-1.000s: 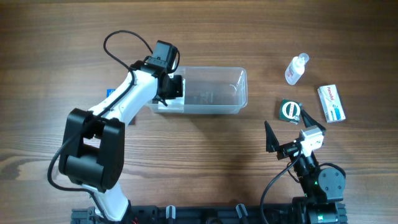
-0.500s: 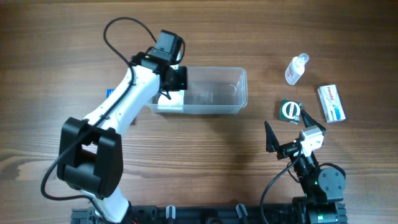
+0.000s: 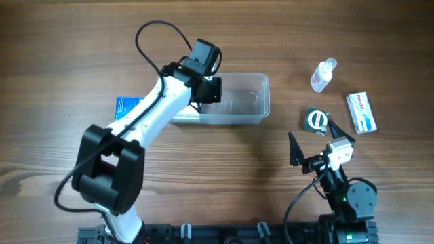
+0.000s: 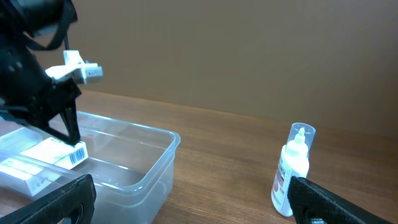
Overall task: Pack container
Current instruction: 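Lower the Hansaplast box into the container's left end and release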
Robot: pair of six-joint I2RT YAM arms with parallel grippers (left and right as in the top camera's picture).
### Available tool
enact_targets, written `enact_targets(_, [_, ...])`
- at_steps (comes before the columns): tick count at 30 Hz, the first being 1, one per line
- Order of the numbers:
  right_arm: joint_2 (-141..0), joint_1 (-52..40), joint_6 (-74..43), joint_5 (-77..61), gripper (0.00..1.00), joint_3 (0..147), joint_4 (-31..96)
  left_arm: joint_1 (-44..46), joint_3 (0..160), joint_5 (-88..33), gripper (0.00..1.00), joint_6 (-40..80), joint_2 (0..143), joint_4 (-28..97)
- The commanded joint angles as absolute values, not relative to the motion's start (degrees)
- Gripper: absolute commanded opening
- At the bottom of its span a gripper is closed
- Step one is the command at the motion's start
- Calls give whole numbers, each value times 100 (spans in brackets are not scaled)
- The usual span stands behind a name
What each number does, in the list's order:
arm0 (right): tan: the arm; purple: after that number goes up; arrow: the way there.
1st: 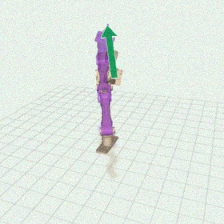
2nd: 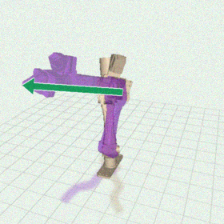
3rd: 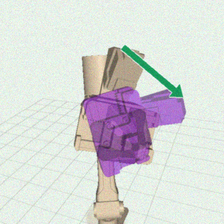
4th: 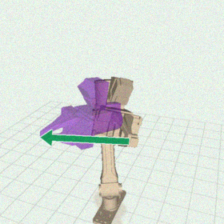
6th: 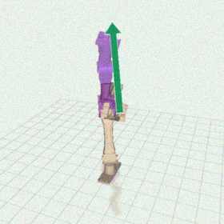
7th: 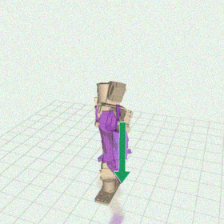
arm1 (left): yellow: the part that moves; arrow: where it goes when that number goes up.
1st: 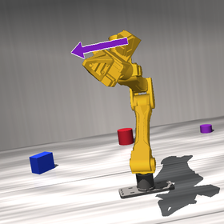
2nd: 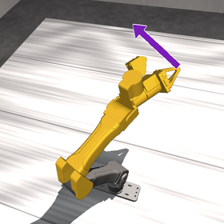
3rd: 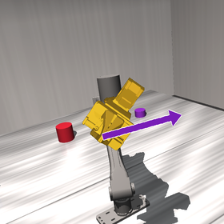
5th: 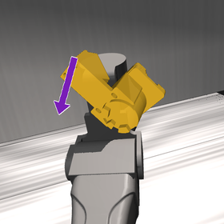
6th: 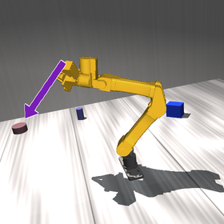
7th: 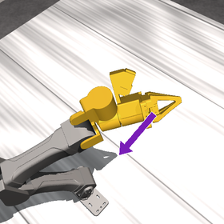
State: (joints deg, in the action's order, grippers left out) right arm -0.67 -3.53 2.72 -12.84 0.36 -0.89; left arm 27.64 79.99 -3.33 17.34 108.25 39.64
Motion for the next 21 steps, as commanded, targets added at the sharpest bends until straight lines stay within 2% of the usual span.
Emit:
enact_targets(1, [-27,-331,301,-1249,100,30,-108,2749,8097,-322,4,1848,11126,3964])
enact_targets(7, [-25,-329,301,-1249,100,30,-108,2749,8097,320,4,1844,11351,3970])
enact_targets(21, [-27,-331,303,-1251,100,30,-108,2746,8095,705,4,1824,11483,4027])
